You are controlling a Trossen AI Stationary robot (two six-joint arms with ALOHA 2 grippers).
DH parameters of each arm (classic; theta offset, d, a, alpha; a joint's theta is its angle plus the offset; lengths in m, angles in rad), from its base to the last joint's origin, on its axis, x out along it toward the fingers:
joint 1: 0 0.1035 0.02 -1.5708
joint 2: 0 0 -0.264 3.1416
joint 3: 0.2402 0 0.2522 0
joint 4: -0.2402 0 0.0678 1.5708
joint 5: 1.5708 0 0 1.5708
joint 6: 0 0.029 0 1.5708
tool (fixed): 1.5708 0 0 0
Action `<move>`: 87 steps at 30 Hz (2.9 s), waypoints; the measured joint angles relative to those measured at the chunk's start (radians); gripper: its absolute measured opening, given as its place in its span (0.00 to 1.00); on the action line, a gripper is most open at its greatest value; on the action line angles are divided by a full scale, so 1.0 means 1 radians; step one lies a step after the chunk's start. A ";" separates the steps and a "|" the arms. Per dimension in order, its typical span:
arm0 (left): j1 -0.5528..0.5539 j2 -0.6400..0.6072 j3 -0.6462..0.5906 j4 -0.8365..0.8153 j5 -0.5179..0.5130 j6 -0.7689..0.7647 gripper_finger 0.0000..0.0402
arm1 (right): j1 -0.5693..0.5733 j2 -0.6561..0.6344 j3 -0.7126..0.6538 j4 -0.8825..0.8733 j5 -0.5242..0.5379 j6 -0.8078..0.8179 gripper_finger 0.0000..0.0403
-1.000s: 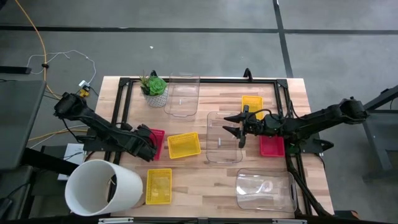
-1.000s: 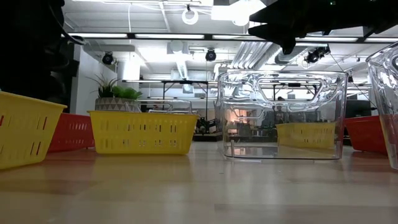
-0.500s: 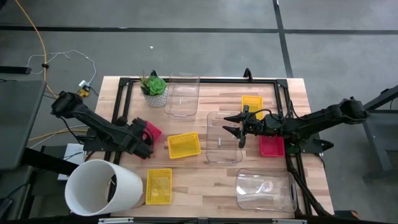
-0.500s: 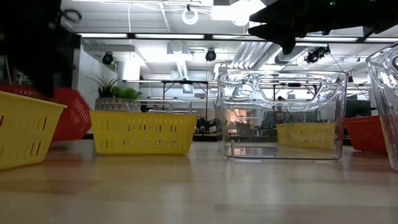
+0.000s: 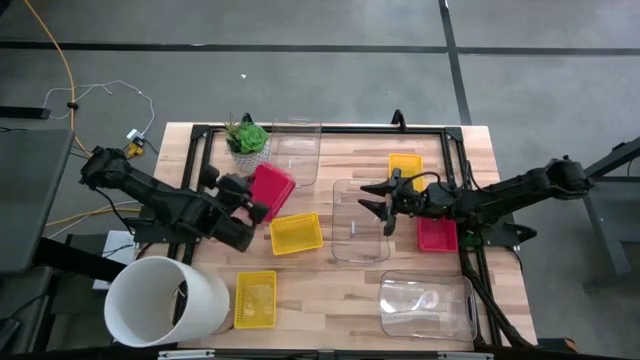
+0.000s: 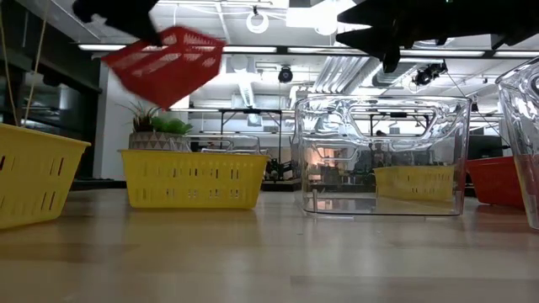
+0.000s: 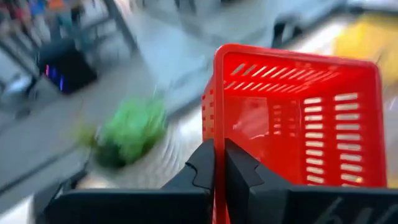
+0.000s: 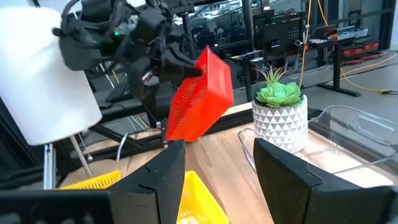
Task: Stack baskets by color
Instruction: Stack the left red bin on the stacked red bin
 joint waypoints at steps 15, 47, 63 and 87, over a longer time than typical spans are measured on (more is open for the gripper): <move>0.066 0.214 -0.107 0.747 -0.376 0.234 0.00 | 0.001 0.231 0.093 0.168 0.187 0.016 0.44; 0.070 0.420 -0.107 1.126 -0.378 0.299 0.00 | 0.005 0.561 0.371 0.014 0.488 -0.025 0.33; 0.085 0.408 -0.105 1.248 -0.289 0.604 0.11 | 0.000 0.560 0.371 0.021 0.508 -0.057 0.01; -0.184 0.106 -0.114 1.232 -0.225 1.173 0.46 | 0.103 0.110 0.269 -0.263 0.616 -0.162 0.00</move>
